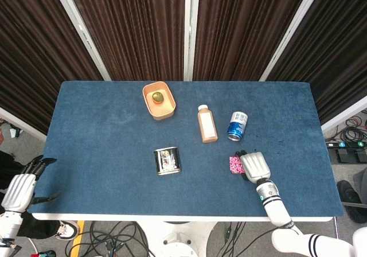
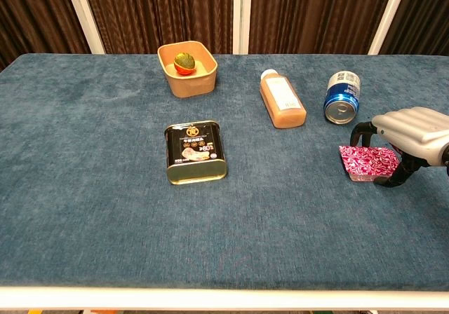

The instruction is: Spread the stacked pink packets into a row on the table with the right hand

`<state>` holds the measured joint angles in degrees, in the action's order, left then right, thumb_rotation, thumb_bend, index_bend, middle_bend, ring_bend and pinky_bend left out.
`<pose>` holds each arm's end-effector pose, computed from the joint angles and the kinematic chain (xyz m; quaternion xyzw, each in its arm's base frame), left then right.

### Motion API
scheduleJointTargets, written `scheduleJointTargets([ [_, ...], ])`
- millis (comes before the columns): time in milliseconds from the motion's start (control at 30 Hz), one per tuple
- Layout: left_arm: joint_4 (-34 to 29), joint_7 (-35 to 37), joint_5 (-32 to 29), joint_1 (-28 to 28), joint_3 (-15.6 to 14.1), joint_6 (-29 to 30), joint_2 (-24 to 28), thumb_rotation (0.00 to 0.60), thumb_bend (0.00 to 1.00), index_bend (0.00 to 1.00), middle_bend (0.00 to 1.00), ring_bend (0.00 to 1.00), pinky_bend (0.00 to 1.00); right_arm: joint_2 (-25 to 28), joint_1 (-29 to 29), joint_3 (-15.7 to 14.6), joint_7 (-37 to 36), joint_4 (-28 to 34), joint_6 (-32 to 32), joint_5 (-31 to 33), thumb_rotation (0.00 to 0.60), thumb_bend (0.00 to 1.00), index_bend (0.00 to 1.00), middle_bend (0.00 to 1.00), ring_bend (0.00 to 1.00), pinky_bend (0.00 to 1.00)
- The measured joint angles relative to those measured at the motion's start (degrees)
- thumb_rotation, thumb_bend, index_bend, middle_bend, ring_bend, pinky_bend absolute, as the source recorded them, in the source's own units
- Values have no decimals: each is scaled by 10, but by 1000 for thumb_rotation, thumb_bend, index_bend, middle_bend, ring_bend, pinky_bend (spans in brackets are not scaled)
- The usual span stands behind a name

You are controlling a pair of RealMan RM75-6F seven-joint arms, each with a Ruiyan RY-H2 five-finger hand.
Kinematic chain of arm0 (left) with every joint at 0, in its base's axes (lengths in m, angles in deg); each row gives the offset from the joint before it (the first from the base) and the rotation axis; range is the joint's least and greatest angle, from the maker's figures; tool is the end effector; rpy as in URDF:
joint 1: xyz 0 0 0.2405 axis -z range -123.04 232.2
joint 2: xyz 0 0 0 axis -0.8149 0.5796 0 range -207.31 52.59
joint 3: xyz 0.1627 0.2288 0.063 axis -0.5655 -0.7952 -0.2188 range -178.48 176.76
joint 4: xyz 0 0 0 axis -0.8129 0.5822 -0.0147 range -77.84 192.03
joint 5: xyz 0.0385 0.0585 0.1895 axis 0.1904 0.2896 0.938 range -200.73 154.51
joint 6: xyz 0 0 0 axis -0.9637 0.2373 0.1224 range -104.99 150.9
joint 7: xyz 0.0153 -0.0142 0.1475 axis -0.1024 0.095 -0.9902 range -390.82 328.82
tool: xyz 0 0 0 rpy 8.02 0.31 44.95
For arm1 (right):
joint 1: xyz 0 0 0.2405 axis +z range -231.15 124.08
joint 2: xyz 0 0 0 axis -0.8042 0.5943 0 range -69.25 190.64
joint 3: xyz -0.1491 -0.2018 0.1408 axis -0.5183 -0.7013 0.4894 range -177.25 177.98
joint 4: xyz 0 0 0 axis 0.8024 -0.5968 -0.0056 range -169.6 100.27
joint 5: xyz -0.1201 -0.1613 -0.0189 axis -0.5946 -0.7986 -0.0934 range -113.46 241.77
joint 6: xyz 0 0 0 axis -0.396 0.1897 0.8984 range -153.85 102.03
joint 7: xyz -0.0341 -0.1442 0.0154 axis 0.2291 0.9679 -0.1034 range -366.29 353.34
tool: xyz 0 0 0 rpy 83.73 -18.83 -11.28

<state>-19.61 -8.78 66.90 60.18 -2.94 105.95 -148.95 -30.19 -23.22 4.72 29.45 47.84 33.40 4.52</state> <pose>-0.3749 0.1774 0.1390 -0.5823 -0.4795 -0.4283 0.4976 -0.2657 -0.3066 -0.0235 0.7506 -0.3692 0.2238 0.5002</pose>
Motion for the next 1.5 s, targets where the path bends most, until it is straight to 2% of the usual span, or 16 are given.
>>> scheduleJointTargets([
  [1200,-2,6,4,1,-5,-4,2,600,0,191,161,65,159,6,4,-1,-4,13,15,3,600,172,399,412,820,885],
  [1500,-2,8,3,2,-3,-3,2,600,0,191,161,65,159,19,3,1,-6,44,26,-8,600,175,405,418,820,885],
])
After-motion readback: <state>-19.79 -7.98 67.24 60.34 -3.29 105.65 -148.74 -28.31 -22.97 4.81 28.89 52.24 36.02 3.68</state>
